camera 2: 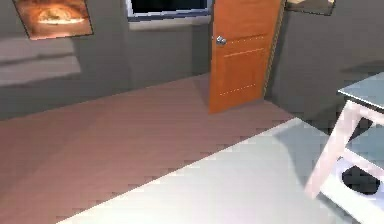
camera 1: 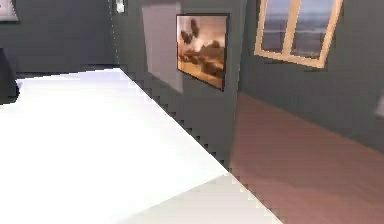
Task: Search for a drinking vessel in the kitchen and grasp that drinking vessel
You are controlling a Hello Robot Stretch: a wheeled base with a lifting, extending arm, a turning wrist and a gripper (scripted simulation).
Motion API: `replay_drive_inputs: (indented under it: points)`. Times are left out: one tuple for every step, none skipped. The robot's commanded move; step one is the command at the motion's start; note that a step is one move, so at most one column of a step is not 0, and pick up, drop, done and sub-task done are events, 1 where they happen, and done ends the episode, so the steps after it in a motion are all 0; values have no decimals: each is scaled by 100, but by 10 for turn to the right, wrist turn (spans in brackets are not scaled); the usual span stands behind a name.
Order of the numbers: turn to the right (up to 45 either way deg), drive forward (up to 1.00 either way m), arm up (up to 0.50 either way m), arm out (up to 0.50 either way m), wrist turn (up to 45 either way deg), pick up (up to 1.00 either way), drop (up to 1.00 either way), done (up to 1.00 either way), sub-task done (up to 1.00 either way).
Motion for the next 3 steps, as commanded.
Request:
replay_drive_inputs:
  points:
    - [-330, 0, 0, 0, 0, 0, 0, 0, 0]
    - [0, 100, 0, 0, 0, 0, 0, 0, 0]
    - [0, 100, 0, 0, 0, 0, 0, 0, 0]
